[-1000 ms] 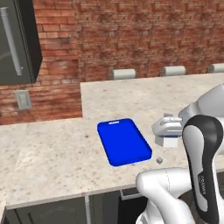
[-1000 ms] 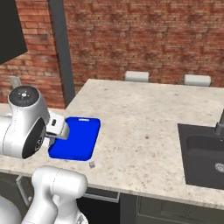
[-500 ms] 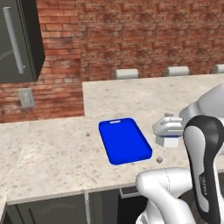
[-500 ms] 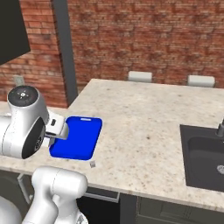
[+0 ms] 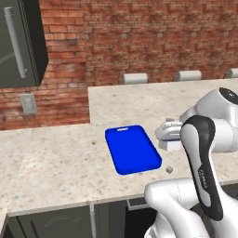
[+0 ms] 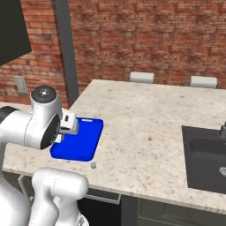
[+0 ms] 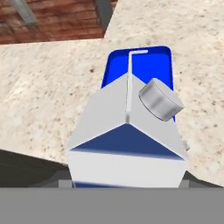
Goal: Take out the milk from the fridge and place it on the tray on the counter. Then take the sugar cube near the tray and place it in the tray.
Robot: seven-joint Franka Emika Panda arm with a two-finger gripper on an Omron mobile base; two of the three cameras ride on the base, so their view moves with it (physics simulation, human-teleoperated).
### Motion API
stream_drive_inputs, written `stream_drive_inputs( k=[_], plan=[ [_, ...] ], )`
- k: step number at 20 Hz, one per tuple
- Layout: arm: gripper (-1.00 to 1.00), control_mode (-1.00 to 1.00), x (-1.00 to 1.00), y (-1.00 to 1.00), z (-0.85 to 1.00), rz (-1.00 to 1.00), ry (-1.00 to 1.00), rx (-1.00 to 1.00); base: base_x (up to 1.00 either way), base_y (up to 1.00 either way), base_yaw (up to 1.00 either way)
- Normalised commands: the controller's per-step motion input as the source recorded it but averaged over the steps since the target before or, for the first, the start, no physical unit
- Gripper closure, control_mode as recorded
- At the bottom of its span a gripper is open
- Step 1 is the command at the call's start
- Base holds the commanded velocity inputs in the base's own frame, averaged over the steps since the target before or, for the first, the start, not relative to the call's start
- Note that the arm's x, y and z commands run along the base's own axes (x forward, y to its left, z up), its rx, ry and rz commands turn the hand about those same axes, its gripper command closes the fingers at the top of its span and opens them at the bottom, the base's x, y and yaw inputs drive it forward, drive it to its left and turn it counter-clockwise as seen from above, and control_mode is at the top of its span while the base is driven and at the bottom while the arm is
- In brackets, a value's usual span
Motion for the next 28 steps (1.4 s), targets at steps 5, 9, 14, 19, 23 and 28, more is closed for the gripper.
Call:
stream_drive_inputs(
  k=[5,9,14,19,23,28],
  plan=[
    [1.0,-1.0,0.92,0.0,-0.5,0.07,-0.02,-0.13,0.0,0.0,0.0],
    [1.0,-1.0,0.93,0.26,-0.6,0.05,-0.02,-0.06,0.0,0.0,0.0],
    [1.0,-1.0,0.76,0.19,-0.58,0.03,-0.1,0.0,0.0,0.0,0.0],
    [1.0,-1.0,0.57,0.13,-0.48,0.06,-0.12,0.0,0.0,0.0,0.0],
    [1.0,-1.0,0.64,0.14,-0.12,0.01,-0.06,-0.04,0.0,0.0,0.0],
    [1.0,-1.0,0.54,0.16,0.0,0.0,0.04,-0.02,0.0,0.0,0.0]
  ],
)
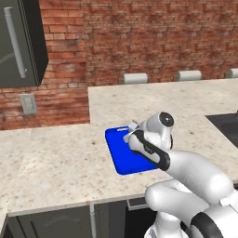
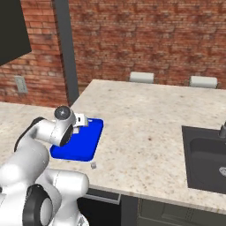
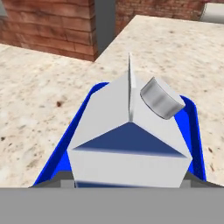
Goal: Take out the milk from the fridge and place it on the tray on the counter. Then take the sugar cube near the tray and place it in the tray.
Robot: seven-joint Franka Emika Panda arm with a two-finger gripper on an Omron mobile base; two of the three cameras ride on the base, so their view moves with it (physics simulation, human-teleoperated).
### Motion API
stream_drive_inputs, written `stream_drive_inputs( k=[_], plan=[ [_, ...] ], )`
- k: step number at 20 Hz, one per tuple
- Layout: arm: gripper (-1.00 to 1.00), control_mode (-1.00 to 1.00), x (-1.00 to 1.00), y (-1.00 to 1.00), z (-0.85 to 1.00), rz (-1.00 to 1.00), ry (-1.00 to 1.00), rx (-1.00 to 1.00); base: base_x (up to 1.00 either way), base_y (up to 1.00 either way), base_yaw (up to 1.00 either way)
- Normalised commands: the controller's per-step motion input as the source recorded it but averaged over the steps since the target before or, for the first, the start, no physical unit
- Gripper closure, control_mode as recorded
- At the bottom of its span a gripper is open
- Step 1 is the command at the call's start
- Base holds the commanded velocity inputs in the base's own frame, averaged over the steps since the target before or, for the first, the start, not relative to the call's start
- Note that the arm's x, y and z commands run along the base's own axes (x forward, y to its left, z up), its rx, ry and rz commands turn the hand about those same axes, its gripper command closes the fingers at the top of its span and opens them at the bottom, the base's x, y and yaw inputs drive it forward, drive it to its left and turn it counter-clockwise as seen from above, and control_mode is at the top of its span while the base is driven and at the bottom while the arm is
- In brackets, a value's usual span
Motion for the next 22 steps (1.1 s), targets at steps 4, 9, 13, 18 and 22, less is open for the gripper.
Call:
stream_drive_inputs(
  k=[4,9,13,18,22],
  plan=[
    [1.0,-1.0,0.43,0.05,-0.04,0.0,0.07,0.0,0.0,0.0,0.0],
    [1.0,-1.0,0.31,0.01,-0.3,0.0,0.0,0.0,0.0,0.0,0.0],
    [1.0,-1.0,0.15,0.0,-0.5,0.0,-0.04,-0.02,0.0,0.0,0.0],
    [1.0,-1.0,0.18,0.0,-0.46,0.0,0.0,0.0,0.0,0.0,0.0],
    [1.0,-1.0,0.14,0.0,-0.45,0.0,0.0,0.0,0.0,0.0,0.0]
  ],
)
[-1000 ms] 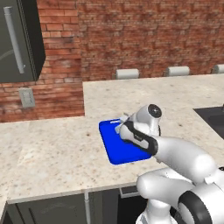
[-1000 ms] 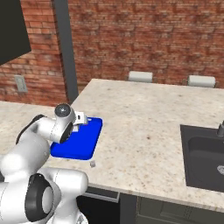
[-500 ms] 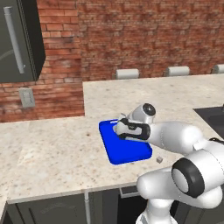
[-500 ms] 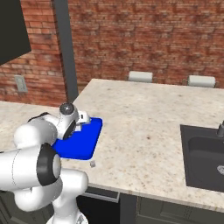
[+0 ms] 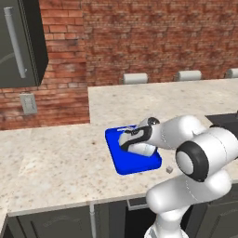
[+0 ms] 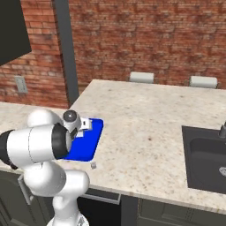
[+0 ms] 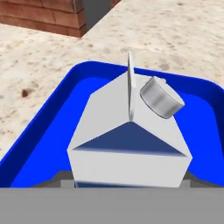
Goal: Take out the milk from the fridge and place it on the tray on the counter. Then take the sugar cube near the tray and place it in the tray.
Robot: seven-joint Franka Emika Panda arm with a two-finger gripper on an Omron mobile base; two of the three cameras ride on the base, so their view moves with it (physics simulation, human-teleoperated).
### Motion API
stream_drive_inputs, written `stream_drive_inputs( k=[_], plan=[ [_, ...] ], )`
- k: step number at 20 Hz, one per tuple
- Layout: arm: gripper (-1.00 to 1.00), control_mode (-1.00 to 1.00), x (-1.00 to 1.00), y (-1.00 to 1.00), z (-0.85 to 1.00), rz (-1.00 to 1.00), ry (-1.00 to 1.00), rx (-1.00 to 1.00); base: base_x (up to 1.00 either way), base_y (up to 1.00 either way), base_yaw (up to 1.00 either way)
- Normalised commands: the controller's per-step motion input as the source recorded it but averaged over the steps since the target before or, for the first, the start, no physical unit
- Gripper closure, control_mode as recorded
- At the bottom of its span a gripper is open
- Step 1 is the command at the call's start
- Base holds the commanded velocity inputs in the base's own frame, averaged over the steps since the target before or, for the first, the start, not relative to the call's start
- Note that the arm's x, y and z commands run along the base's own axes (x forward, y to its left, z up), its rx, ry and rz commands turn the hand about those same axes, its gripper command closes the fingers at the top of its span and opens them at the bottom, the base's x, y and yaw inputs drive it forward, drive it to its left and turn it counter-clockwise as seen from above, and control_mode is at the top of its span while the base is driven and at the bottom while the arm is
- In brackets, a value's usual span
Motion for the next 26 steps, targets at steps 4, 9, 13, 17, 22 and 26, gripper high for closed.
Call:
stream_drive_inputs(
  k=[4,9,13,17,22,26],
  plan=[
    [1.0,-1.0,0.04,0.0,-0.44,0.0,0.0,0.0,0.0,0.0,0.0],
    [1.0,-1.0,0.0,0.0,-0.41,0.0,0.0,0.0,0.0,0.0,0.0],
    [1.0,-1.0,0.0,0.0,-0.37,0.0,0.0,0.0,0.0,0.0,0.0],
    [-1.0,-1.0,-0.12,0.03,-0.18,0.0,-0.01,0.0,0.0,0.0,0.0],
    [-1.0,-1.0,-0.36,0.0,0.2,-0.02,0.0,0.0,0.0,0.0,0.0],
    [-1.0,-1.0,-0.01,0.0,0.3,-0.01,0.0,0.0,0.0,0.0,0.0]
  ],
)
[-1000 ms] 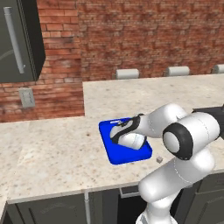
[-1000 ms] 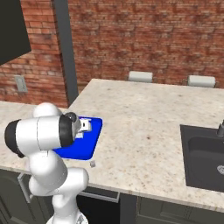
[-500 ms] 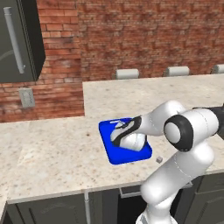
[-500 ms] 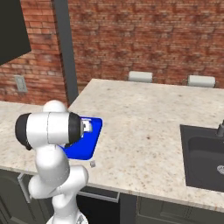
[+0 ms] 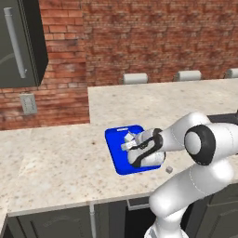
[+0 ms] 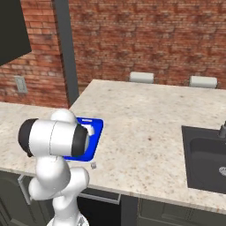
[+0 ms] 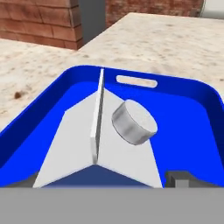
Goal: Take out the milk from the fridge and place it on the tray on the counter. Then take the sugar cube near the tray and place it in the tray.
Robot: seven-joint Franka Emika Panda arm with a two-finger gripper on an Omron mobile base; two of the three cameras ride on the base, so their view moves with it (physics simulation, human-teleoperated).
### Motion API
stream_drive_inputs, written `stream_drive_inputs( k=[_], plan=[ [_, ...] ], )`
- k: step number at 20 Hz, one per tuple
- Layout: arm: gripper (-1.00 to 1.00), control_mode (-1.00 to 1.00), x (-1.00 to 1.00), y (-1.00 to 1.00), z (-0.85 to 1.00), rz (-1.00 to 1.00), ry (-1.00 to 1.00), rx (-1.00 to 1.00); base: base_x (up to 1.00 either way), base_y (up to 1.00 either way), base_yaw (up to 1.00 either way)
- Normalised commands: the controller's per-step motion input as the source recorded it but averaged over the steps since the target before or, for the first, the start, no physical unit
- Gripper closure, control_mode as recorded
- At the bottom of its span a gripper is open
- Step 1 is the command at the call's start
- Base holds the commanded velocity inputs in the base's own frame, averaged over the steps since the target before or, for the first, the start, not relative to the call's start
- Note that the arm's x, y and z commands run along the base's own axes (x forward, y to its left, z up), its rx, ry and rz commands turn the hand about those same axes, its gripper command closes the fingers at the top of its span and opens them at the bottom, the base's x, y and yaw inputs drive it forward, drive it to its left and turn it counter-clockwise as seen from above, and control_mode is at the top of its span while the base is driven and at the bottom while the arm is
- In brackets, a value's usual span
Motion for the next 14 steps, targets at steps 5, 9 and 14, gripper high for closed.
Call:
stream_drive_inputs(
  k=[5,9,14],
  plan=[
    [-1.0,-1.0,-0.05,0.0,0.56,0.0,0.0,0.0,0.0,0.0,0.0],
    [-1.0,-1.0,-0.63,-0.19,0.42,-0.05,0.17,0.0,0.0,0.0,0.0],
    [-1.0,-1.0,-0.52,-0.1,0.54,-0.07,0.28,0.0,0.0,0.0,0.0]
  ],
)
